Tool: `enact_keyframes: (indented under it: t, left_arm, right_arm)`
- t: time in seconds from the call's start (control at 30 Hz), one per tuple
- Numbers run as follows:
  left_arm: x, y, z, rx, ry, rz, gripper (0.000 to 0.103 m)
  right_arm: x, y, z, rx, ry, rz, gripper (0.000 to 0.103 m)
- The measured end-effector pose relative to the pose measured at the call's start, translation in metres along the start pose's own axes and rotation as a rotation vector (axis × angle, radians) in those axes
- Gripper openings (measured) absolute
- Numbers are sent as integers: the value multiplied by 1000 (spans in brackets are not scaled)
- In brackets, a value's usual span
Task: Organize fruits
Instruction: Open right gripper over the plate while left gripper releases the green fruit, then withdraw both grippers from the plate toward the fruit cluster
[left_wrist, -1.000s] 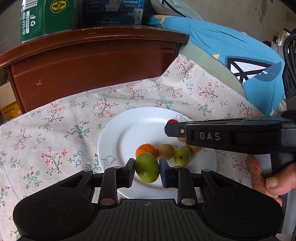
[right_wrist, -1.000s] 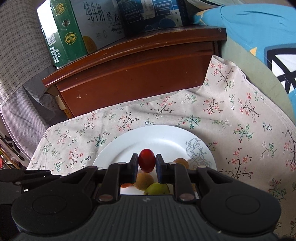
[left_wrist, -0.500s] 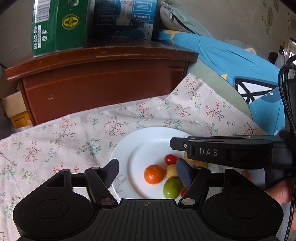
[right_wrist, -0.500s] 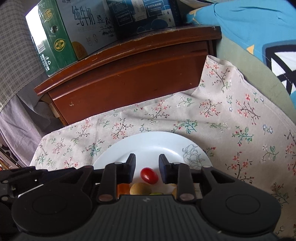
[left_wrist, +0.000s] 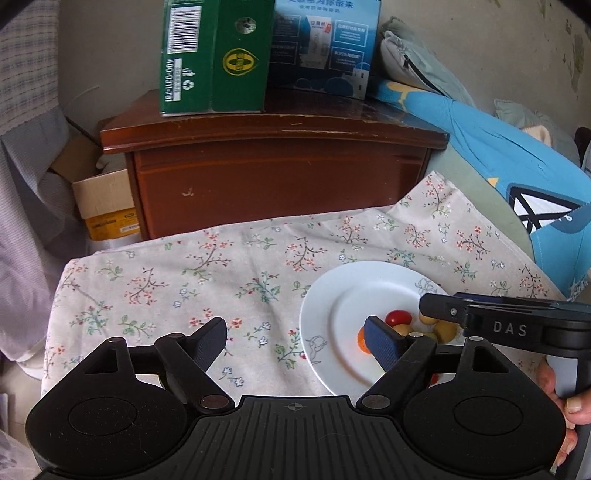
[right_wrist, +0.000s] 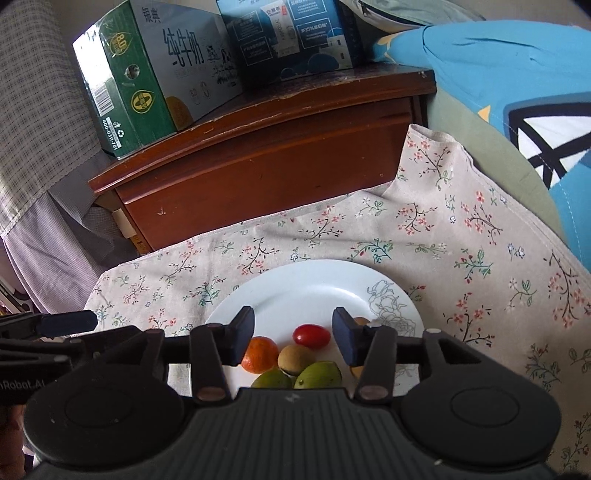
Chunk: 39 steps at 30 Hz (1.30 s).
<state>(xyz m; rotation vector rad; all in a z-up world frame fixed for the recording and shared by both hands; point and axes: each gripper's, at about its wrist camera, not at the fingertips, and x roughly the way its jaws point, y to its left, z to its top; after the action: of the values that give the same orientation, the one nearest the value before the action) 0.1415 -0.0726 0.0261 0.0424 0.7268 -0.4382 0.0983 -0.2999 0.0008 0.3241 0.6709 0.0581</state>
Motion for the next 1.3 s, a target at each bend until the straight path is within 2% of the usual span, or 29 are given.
enact_keyframes:
  t: [0.1,0.47,0.83,1.07,1.3]
  left_arm:
    - [-9,14,-5,-57,10,-8,83]
    - [-34,34,-34,-120,33,31,84]
    - [-42,34,-69,-120,94,94,87]
    - [-40,28,-87,-72,147,144,87]
    - [-36,29,-100,-47,176,144,87]
  right_arm:
    - [-10,7,-7,0,-3,18,54]
    - [-35,31,-40,-18,28,87,54]
    - [-36,45,-73,-1,89,112,54]
    - [-28,54,-89,-44,129,116,54]
    - [-16,56,-92,-46,142,121,54]
